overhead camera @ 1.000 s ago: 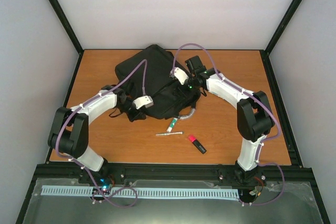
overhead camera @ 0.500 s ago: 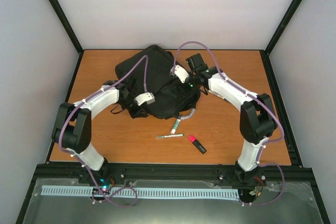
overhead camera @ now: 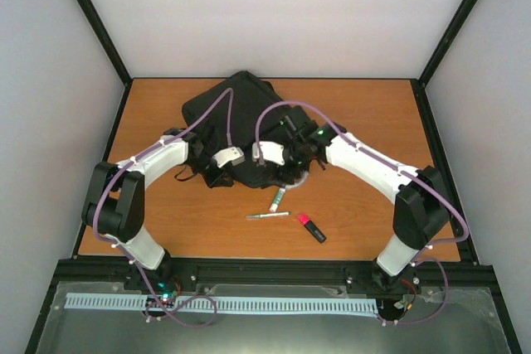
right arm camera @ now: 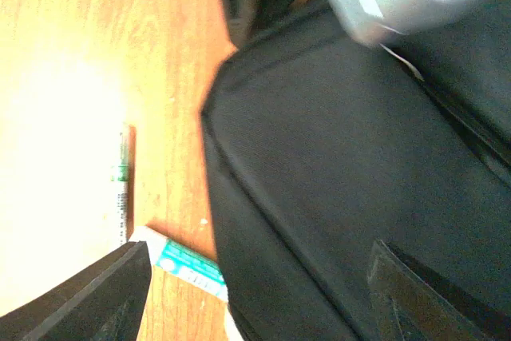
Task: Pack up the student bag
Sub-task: Zip the student bag at the center of the board.
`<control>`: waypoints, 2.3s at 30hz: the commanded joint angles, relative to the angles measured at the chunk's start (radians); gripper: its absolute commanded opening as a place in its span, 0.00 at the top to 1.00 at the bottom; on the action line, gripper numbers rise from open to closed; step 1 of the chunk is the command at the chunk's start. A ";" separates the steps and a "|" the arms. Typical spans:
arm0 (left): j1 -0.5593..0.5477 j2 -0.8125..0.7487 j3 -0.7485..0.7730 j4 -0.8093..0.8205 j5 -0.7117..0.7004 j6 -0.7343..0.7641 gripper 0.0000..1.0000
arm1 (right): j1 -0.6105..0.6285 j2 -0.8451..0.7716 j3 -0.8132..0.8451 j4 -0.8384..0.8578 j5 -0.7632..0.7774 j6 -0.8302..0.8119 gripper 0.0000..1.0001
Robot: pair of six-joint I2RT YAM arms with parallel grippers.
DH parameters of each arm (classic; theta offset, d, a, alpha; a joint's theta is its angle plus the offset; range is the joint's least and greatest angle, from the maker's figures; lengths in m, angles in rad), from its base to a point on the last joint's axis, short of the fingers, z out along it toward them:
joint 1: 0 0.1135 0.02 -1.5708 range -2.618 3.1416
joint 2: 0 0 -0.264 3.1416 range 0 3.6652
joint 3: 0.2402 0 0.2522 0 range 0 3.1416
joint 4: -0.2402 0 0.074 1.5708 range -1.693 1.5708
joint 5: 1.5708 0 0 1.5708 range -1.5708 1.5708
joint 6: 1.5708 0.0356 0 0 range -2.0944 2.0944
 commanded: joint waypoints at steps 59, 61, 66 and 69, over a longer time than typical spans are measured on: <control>0.144 -0.115 0.118 -0.091 0.362 -0.458 0.51 | 0.090 -0.104 -0.067 0.069 0.127 0.108 0.52; 0.141 -0.126 0.131 -0.082 0.326 -0.376 0.48 | 0.090 -0.110 -0.088 0.057 0.103 0.144 0.53; 0.101 -0.226 0.071 -0.002 0.130 -0.064 0.48 | 0.042 -0.145 -0.150 0.071 0.046 0.276 0.55; 0.053 -0.259 0.053 -0.014 0.073 0.103 0.48 | -0.011 -0.170 -0.150 0.035 0.014 0.291 0.55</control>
